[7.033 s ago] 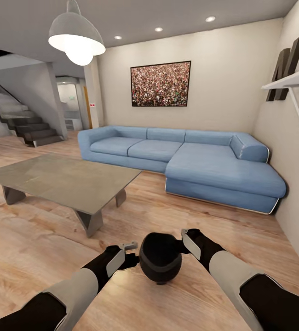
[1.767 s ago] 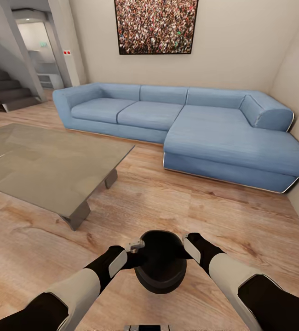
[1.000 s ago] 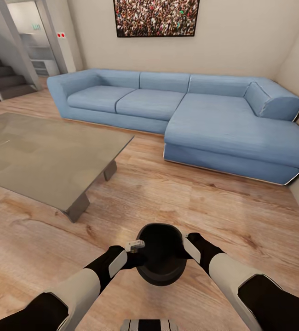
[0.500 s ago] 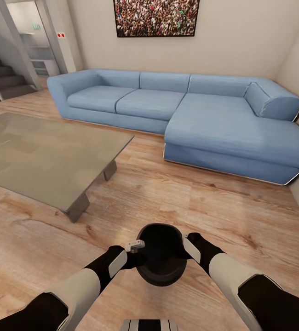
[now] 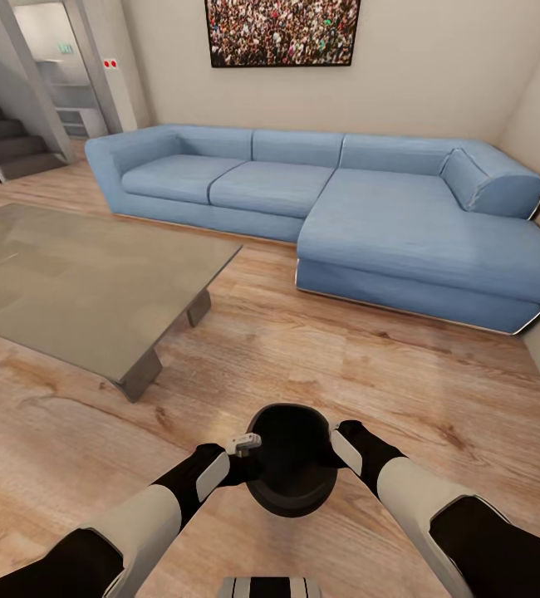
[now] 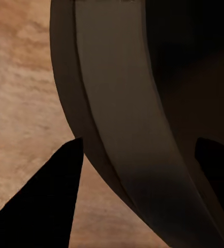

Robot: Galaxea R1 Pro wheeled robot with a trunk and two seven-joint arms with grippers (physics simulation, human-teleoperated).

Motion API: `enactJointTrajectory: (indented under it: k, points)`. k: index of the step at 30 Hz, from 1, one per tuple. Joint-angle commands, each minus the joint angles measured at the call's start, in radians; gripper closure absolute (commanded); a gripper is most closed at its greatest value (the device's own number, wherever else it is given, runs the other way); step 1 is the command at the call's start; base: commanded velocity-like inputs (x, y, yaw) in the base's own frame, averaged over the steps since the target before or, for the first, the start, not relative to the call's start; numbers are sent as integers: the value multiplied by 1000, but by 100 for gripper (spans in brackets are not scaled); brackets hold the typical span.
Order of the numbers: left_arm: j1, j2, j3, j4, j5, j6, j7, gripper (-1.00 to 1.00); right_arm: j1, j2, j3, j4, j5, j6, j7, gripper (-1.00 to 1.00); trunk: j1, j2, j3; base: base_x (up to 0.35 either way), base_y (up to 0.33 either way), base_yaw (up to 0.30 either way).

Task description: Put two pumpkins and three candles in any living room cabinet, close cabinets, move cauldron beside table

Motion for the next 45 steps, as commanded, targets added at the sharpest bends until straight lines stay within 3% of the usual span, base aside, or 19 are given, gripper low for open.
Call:
enactJointTrajectory:
  k: [1, 23, 45]
  points:
    - [0, 0, -6, -1, 5, 4, 10, 100, 0, -1, 7, -1, -7, 5, -8, 100, 0, 0, -1, 0, 0, 0]
    - [0, 0, -6, -1, 5, 4, 10, 100, 0, -1, 7, -1, -8, 5, -3, 100, 0, 0, -1, 0, 0, 0]
    - [0, 0, -6, -1, 5, 4, 10, 100, 0, -1, 7, -1, -8, 5, -2, 100, 0, 0, 31, 0, 0, 0]
